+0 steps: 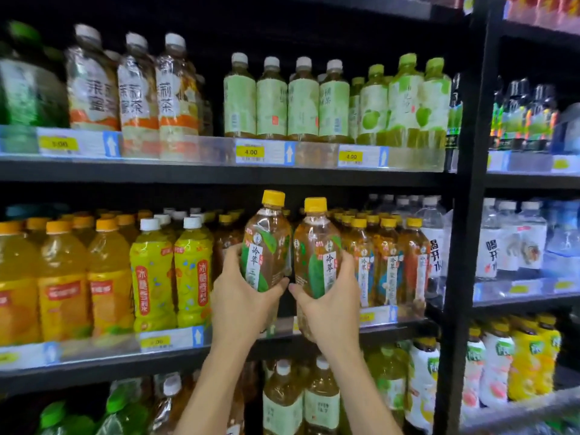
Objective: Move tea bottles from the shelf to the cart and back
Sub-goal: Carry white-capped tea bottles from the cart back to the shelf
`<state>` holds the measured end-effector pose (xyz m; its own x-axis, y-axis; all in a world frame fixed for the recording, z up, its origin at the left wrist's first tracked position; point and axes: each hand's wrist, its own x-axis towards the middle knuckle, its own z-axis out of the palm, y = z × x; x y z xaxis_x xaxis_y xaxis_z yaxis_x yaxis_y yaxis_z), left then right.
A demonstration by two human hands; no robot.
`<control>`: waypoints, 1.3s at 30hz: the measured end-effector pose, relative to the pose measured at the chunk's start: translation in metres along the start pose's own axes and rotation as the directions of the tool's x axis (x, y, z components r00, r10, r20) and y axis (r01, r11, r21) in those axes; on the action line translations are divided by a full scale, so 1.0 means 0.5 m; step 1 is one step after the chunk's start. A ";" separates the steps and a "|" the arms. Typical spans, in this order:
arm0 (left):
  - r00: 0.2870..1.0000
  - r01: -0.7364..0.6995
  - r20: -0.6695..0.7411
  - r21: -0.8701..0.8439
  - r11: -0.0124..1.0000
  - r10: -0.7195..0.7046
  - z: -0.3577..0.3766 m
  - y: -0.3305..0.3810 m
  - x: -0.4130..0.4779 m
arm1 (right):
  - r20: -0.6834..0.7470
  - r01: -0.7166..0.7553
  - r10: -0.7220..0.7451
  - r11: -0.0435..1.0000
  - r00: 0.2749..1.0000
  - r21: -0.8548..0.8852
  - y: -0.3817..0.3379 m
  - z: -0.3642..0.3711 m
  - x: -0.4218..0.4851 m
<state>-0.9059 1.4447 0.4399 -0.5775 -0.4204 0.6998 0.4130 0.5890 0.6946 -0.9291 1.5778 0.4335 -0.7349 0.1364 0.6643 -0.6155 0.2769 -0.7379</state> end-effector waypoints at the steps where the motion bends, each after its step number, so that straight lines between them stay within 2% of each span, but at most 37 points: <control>1: 1.000 -0.001 -0.007 0.003 1.000 0.001 0.006 -0.004 0.009 | -0.012 0.002 -0.002 1.000 1.000 -0.001 0.007 0.011 0.009; 8: 0.999 -0.031 -0.025 -0.003 1.000 0.031 0.045 -0.045 0.052 | -0.066 0.042 -0.043 0.999 0.997 -0.018 0.054 0.062 0.068; 15: 0.999 0.031 -0.025 0.160 0.987 -0.028 0.079 -0.088 0.069 | -0.066 0.029 -0.027 0.999 0.997 0.027 0.095 0.090 0.111; 22: 0.990 0.126 0.015 0.345 0.930 -0.140 0.127 -0.114 0.077 | 0.052 -0.016 0.017 1.000 0.998 -0.018 0.137 0.115 0.146; 30: 0.981 0.190 -0.031 0.391 0.901 -0.193 0.144 -0.132 0.084 | 0.264 -0.065 0.066 0.998 0.962 -0.013 0.169 0.107 0.144; 34: 0.979 0.196 -0.029 0.368 0.909 -0.200 0.145 -0.133 0.081 | 0.360 0.007 0.018 0.998 0.933 -0.066 0.170 0.088 0.148; 39: 0.979 0.198 -0.034 0.368 0.908 -0.200 0.142 -0.127 0.074 | 0.286 0.025 0.015 0.991 0.958 -0.133 0.159 0.082 0.124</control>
<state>-1.0035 1.4406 0.4101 -0.6239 -0.5529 0.5523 0.0016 0.7058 0.7084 -1.0352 1.5690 0.4113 -0.7945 -0.1368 0.5917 -0.5901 0.4041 -0.6989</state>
